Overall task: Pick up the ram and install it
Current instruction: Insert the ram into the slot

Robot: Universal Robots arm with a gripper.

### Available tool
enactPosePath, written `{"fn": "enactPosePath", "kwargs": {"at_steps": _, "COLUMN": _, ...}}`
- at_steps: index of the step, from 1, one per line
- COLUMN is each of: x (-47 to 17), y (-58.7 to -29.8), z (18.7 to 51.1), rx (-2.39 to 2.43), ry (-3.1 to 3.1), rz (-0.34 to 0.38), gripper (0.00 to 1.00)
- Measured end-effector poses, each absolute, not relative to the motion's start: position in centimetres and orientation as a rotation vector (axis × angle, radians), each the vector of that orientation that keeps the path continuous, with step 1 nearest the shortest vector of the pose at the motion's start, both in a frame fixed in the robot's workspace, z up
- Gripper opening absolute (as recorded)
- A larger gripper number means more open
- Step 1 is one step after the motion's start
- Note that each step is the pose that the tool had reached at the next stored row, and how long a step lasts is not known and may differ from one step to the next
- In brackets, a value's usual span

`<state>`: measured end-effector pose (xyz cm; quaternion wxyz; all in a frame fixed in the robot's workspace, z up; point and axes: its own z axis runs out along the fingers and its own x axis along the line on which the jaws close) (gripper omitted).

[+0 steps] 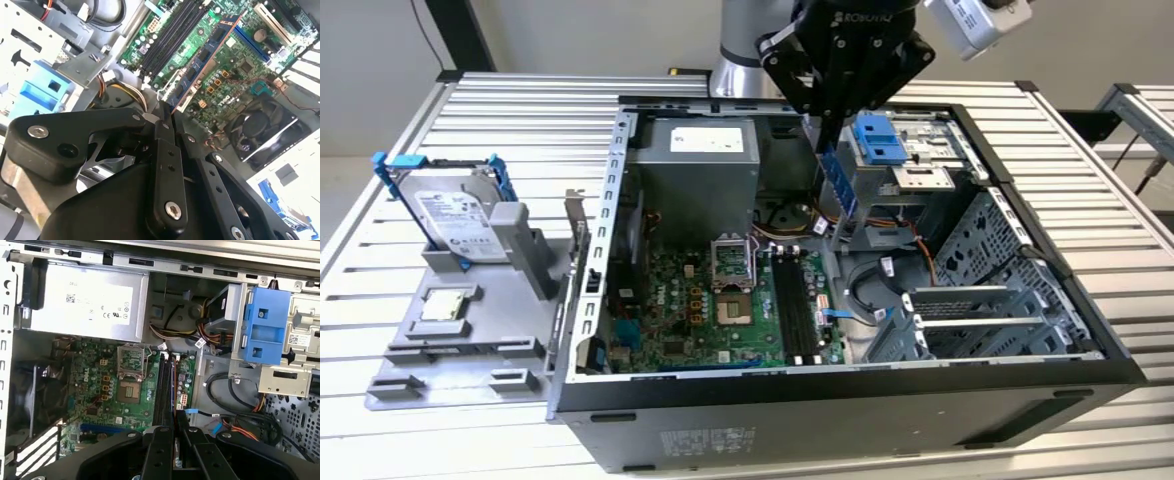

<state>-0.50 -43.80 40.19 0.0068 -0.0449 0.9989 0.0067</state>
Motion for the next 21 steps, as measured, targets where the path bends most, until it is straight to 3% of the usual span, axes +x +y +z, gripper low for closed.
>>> {"fn": "enactPosePath", "kwargs": {"at_steps": 21, "x": 1.3, "y": -43.7, "z": 37.2, "rx": -0.139, "ry": 3.129, "rz": 0.021, "gripper": 0.0}}
